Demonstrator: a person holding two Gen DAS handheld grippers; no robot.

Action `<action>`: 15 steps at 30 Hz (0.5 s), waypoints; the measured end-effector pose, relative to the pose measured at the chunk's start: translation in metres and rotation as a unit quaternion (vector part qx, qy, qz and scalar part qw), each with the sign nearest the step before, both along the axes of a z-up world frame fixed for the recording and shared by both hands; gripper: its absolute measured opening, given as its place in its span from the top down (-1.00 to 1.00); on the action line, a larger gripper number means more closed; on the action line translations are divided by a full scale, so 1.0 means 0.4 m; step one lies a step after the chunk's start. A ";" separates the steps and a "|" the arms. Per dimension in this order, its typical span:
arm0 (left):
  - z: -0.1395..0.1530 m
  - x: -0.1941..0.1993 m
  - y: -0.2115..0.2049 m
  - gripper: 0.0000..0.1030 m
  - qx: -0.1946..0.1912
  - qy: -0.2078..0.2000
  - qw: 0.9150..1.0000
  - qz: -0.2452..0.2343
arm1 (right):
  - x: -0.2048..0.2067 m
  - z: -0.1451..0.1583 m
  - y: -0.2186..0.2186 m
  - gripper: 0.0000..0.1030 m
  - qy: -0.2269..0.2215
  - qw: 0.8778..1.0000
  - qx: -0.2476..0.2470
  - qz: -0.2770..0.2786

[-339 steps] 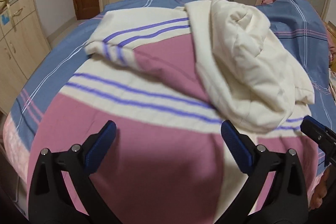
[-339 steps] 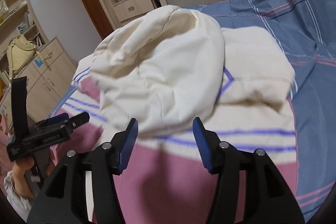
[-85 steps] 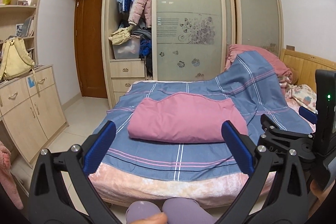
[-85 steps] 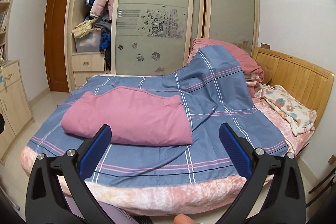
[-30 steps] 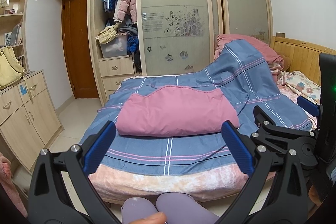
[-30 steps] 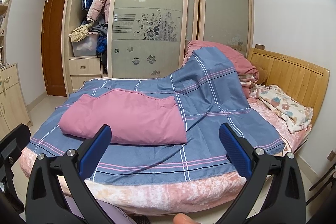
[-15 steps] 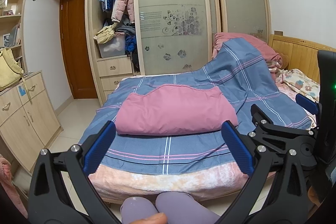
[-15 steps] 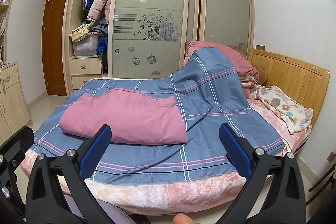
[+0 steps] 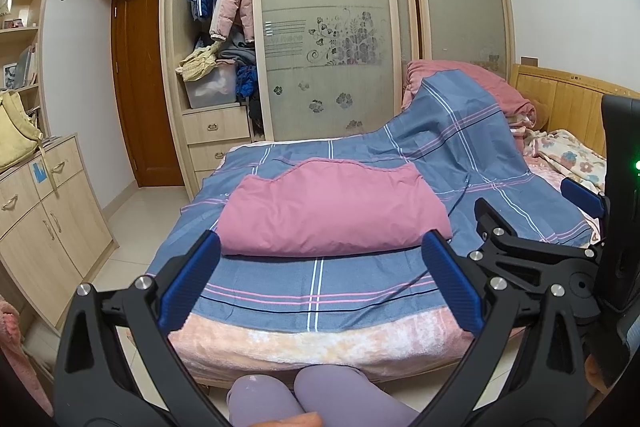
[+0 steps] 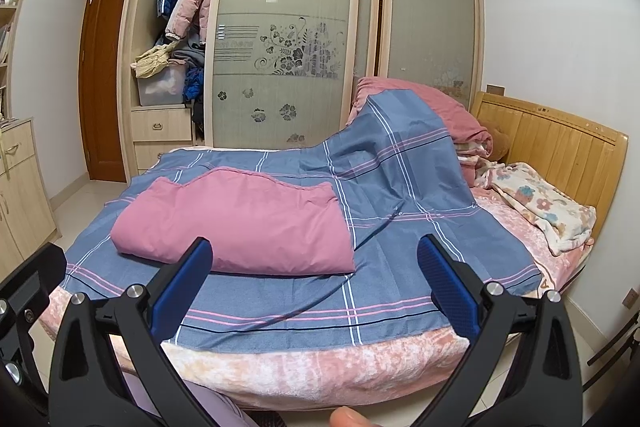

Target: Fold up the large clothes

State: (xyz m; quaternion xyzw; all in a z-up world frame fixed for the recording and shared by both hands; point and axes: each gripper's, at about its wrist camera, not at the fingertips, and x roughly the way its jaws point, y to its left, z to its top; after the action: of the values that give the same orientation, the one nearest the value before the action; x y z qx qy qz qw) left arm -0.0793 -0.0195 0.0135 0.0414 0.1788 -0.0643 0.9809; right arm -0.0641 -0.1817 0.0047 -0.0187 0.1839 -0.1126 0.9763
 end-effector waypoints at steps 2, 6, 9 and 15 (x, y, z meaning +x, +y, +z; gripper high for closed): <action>-0.001 0.000 -0.001 -0.96 0.000 0.000 1.000 -0.001 | 0.001 -0.001 -0.003 -0.97 0.001 1.000 0.000 0.000; -0.006 0.000 -0.005 -0.96 0.003 0.000 1.000 0.000 | 0.002 0.000 0.001 -0.97 0.001 1.000 -0.001 -0.001; -0.014 0.001 -0.007 -0.96 0.003 0.000 1.000 0.002 | 0.004 -0.001 -0.001 -0.97 0.003 1.000 -0.001 0.000; -0.026 0.015 -0.005 -0.96 -0.003 0.008 1.000 -0.002 | 0.017 -0.008 -0.008 -0.97 0.008 1.000 -0.001 0.001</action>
State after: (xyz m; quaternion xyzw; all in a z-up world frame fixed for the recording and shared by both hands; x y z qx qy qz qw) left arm -0.0734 -0.0214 0.0033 0.0380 0.1865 -0.0677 0.9794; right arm -0.0574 -0.1848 0.0013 -0.0206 0.1911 -0.1112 0.9750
